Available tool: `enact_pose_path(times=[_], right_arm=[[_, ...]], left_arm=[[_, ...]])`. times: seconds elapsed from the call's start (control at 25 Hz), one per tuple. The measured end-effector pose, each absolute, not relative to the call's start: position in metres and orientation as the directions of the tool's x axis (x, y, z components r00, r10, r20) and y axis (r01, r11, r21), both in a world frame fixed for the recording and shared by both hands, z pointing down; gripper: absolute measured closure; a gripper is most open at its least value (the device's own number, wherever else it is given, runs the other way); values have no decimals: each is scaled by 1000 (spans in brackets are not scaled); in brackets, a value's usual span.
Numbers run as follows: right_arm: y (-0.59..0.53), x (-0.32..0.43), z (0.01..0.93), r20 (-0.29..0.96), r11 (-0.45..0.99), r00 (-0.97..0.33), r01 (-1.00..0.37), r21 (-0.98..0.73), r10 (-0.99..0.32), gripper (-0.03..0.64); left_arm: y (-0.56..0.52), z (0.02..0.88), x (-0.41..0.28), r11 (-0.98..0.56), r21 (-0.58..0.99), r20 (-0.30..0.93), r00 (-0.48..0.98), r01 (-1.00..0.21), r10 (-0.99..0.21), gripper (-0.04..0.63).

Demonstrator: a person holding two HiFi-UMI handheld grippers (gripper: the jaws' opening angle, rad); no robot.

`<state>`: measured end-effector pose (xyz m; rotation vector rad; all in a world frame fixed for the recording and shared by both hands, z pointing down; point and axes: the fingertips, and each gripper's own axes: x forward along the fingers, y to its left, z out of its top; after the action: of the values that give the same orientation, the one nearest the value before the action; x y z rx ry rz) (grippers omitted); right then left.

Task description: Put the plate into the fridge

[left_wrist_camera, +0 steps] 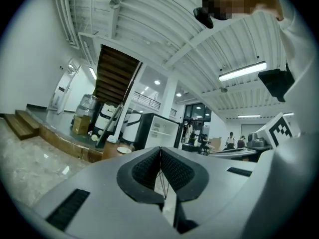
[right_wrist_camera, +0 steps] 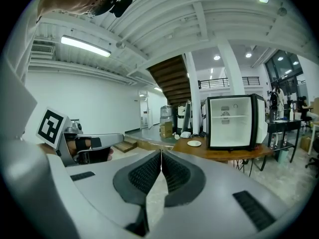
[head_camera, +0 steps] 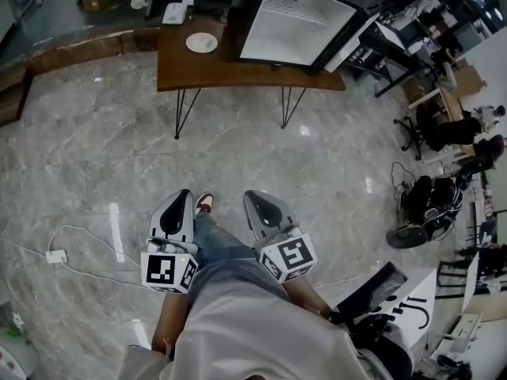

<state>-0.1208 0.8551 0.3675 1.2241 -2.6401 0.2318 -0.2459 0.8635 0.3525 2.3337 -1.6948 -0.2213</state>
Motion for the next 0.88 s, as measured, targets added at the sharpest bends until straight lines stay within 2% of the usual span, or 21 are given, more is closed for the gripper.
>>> enact_pose_path(times=[0.12, 0.36, 0.6, 0.88], right_arm=[[798, -136, 366, 259, 657, -649, -751, -69, -715, 600], [673, -161, 352, 215, 646, -649, -758, -93, -730, 600], [535, -147, 339, 189, 601, -614, -789, -125, -767, 600], [417, -117, 361, 191, 562, -586, -810, -168, -788, 600]], left_arm=[[809, 350, -265, -248, 273, 46, 270, -929, -962, 575], [683, 340, -281, -283, 277, 60, 311, -918, -949, 575], [554, 327, -243, -413, 262, 70, 444, -872, -893, 575], [442, 325, -206, -464, 262, 30, 488, -846, -872, 575]])
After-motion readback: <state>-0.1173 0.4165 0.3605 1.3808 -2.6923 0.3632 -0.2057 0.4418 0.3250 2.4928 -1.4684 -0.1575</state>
